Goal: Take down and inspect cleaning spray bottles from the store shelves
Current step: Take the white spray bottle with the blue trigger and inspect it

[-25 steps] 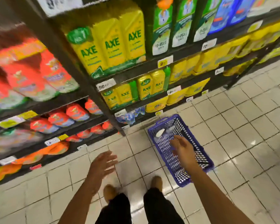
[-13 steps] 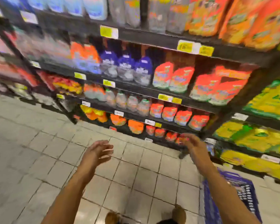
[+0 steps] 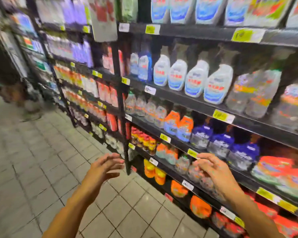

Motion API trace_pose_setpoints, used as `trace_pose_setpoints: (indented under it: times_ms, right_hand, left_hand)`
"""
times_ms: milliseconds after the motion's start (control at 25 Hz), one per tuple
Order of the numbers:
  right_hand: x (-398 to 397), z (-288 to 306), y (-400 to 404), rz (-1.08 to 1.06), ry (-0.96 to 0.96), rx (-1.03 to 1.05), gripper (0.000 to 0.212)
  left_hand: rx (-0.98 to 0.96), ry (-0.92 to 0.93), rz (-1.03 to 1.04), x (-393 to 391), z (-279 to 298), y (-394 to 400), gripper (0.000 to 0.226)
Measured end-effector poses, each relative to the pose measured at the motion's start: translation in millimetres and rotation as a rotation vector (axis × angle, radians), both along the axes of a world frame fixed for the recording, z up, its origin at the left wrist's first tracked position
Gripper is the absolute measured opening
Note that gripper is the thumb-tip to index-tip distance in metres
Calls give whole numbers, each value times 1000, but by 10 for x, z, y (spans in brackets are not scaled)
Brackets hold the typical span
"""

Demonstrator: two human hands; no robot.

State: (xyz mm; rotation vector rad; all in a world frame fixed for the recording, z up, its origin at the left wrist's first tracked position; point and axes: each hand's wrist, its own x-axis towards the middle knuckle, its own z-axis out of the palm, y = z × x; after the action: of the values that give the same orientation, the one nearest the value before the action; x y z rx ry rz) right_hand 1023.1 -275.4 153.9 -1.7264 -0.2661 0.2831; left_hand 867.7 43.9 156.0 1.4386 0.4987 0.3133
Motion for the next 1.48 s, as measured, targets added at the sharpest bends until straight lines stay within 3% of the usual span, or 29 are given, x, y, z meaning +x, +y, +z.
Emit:
trace_pose_setpoints:
  times_ms: [80, 200, 520, 720, 920, 1120, 1280, 1480]
  right_hand:
    - [287, 160, 297, 67, -44, 22, 20]
    - [760, 367, 692, 144, -117, 46, 19]
    - [1999, 1093, 1606, 182, -310, 96, 24]
    - [2473, 1699, 2003, 141, -450, 119, 29]
    - [3015, 1915, 2435, -74, -457, 16, 32]
    - [3485, 1959, 2925, -289, -491, -190, 49]
    - [3624, 1982, 3123, -475, -555, -303, 23]
    - [3421, 2088, 3264, -576, -683, -302, 20]
  left_hand:
    - [31, -34, -24, 203, 156, 238, 42]
    - [86, -99, 20, 615, 321, 653, 18]
    - [189, -207, 91, 1980, 1133, 1520, 19]
    - [260, -293, 8, 2639, 1635, 1767, 24]
    - [278, -335, -143, 3437, 1884, 1848, 24]
    - [260, -286, -302, 4274, 1902, 1951, 20]
    - [180, -292, -402, 4602, 1885, 2166, 14]
    - [268, -414, -526, 4732, 2087, 2472, 15]
